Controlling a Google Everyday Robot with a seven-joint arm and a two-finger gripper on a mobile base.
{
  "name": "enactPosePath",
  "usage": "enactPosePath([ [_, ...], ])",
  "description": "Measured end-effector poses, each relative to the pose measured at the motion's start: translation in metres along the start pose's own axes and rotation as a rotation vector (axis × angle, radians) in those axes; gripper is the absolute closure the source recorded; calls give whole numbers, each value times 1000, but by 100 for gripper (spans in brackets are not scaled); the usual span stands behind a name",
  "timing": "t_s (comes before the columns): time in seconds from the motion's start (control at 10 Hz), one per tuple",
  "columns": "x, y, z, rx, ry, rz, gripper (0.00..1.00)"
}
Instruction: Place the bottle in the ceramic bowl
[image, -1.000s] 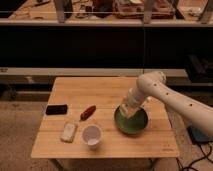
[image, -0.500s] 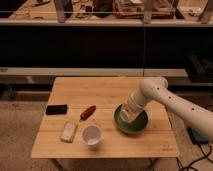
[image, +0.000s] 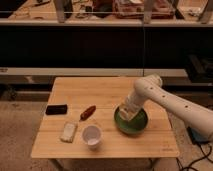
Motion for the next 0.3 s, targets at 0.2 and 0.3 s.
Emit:
enactPosePath([
  [0.2,1,1,-1,-5,3,3,20],
  [0.3,1,2,-1,-5,4,5,20],
])
